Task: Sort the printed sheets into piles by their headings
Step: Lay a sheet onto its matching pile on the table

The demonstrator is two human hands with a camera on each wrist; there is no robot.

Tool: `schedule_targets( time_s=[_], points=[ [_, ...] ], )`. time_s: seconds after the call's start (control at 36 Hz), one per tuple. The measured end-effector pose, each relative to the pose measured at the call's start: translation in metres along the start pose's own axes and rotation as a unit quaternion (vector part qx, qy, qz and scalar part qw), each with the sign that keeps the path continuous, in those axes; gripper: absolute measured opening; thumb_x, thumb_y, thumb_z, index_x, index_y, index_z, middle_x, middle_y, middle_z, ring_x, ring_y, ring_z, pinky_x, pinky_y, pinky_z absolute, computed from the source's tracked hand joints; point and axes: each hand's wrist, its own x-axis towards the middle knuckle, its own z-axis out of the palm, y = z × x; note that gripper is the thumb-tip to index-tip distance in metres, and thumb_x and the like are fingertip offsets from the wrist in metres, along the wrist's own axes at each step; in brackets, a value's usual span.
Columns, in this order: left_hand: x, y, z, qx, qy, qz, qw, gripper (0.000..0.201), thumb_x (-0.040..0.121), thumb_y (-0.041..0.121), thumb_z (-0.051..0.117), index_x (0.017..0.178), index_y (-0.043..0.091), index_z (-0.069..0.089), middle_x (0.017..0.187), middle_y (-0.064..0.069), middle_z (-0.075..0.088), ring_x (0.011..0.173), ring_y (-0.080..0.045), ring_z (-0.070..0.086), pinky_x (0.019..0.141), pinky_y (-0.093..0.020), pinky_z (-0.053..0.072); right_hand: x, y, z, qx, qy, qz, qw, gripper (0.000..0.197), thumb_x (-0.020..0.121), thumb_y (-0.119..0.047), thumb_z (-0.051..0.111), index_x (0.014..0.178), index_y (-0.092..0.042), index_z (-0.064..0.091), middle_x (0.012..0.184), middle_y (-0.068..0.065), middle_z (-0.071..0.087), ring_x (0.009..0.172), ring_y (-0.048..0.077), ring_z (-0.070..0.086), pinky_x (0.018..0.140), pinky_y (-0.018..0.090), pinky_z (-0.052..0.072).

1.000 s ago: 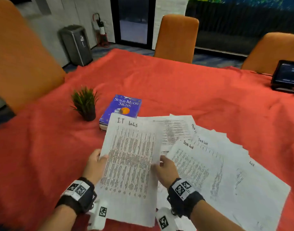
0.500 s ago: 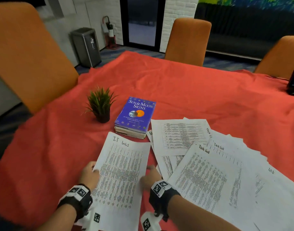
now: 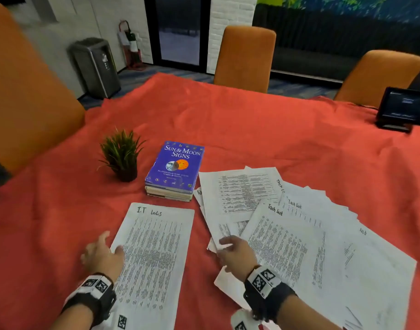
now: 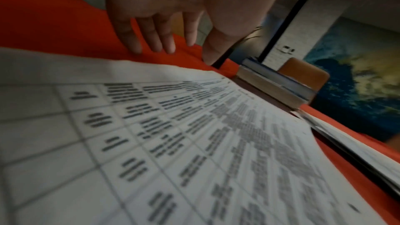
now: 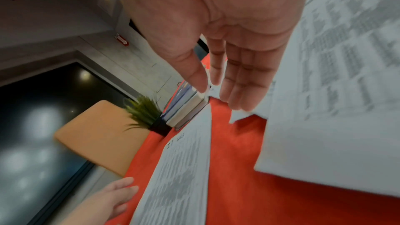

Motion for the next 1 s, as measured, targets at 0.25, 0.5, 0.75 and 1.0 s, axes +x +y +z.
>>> schedule_targets(
  time_s=[0.25, 0.5, 0.75, 1.0],
  points=[
    [-0.08, 0.068, 0.039, -0.117, -0.204, 0.152, 0.96, 0.009, 0.088, 0.029, 0.058, 0.082, 0.028, 0.065, 0.082, 0.007, 0.07, 0.077, -0.015, 0.067, 0.074, -0.031, 0.056, -0.006, 0.056, -0.07, -0.023, 0.068, 0.04, 0.997, 0.016, 0.084, -0.019, 0.063, 0.098, -0.026, 0.062, 0.084, 0.0, 0.068, 0.068, 0.017, 0.065, 0.071, 0.035, 0.058],
    [-0.135, 0.104, 0.103, -0.035, -0.346, 0.164, 0.923, 0.015, 0.08, 0.04, 0.067, 0.077, 0.025, 0.063, 0.072, 0.009, 0.065, 0.064, -0.01, 0.063, 0.07, -0.025, 0.051, -0.008, 0.094, -0.092, 0.013, 0.069, 0.067, 0.995, 0.02, 0.083, -0.014, 0.062, 0.102, -0.019, 0.064, 0.086, 0.004, 0.07, 0.066, 0.02, 0.066, 0.061, 0.031, 0.056],
    [-0.155, 0.116, 0.109, -0.066, -0.367, 0.15, 0.916, 0.008, 0.084, 0.011, 0.06, 0.079, 0.016, 0.063, 0.054, 0.001, 0.065, 0.044, -0.012, 0.064, 0.042, -0.02, 0.044, -0.009, 0.128, -0.119, 0.055, 0.1, 0.072, 0.991, 0.019, 0.081, -0.016, 0.063, 0.099, -0.02, 0.062, 0.077, 0.005, 0.07, 0.054, 0.018, 0.06, 0.058, 0.031, 0.051],
    [-0.167, 0.111, 0.09, -0.231, -0.398, 0.108, 0.881, 0.004, 0.089, 0.004, 0.061, 0.088, 0.0, 0.063, 0.07, -0.011, 0.071, 0.051, -0.019, 0.066, 0.043, -0.025, 0.048, 0.004, 0.163, -0.135, 0.117, 0.156, 0.128, 0.972, 0.078, 0.069, -0.047, 0.073, 0.134, -0.017, 0.04, 0.093, 0.008, 0.059, 0.072, 0.021, 0.052, 0.064, 0.03, 0.042]
  ],
)
